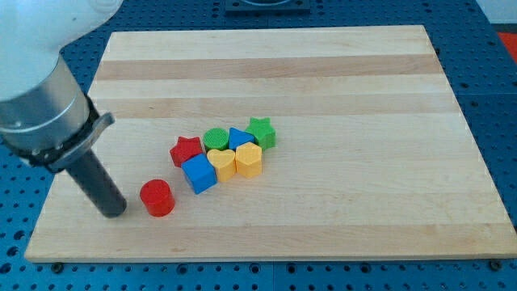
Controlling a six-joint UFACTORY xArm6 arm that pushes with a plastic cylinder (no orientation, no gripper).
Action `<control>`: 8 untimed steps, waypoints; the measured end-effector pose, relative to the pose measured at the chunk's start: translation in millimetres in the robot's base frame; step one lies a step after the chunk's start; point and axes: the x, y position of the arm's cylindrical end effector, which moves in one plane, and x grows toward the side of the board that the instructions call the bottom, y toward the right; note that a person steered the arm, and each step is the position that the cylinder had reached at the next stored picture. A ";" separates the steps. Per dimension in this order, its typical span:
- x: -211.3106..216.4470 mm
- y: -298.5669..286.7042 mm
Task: Slide the red circle below the yellow heart
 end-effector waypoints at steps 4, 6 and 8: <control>-2.1 46.2; 10.4 87.1; 30.4 107.3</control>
